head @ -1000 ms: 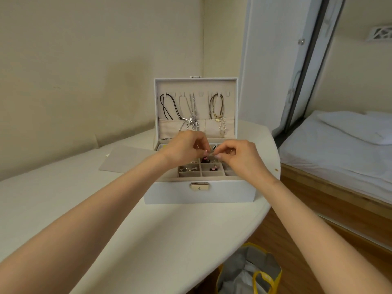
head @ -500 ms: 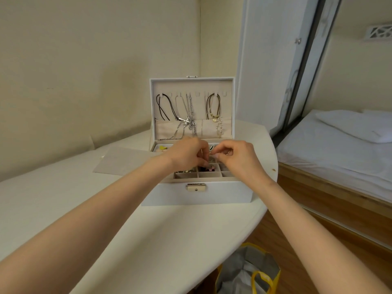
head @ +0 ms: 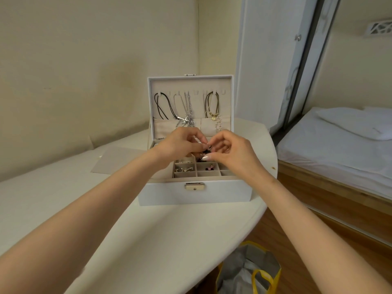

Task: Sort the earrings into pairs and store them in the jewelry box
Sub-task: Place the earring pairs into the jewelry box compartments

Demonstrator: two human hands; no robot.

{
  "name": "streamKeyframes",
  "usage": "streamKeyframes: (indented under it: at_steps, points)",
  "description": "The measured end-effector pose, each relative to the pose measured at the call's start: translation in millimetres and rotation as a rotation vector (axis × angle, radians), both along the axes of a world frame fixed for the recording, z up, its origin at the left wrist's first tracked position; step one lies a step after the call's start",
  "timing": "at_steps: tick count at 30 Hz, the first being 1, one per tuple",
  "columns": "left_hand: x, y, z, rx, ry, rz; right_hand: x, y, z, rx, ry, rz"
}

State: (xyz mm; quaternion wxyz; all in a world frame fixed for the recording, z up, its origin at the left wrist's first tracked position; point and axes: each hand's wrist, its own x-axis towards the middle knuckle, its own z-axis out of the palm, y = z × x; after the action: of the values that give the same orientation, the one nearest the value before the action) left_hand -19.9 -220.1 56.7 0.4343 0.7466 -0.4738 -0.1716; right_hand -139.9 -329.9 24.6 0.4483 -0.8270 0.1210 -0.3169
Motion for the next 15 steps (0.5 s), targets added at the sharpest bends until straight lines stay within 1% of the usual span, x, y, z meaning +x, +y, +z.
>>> streamKeyframes:
  at_steps: [2,5,8,10,12,14,15]
  points:
    - [-1,0,1,-0.013,0.1,-0.01,0,1,1,-0.03,-0.033,-0.007]
    - [1,3,1,-0.038,0.185,-0.047,-2,3,2,-0.071,-0.115,-0.015]
    - [4,8,3,-0.083,0.24,-0.106,-4,2,3,-0.053,-0.177,-0.038]
    - [5,10,5,-0.094,0.187,-0.111,-5,1,5,0.001,-0.166,-0.041]
    - [6,11,8,-0.077,0.065,-0.099,-4,0,7,0.088,-0.12,-0.016]
    - [6,11,10,-0.05,-0.036,-0.104,-1,-1,8,0.113,-0.05,-0.027]
    - [7,11,10,-0.038,-0.055,-0.114,0,-2,8,0.113,-0.015,-0.035]
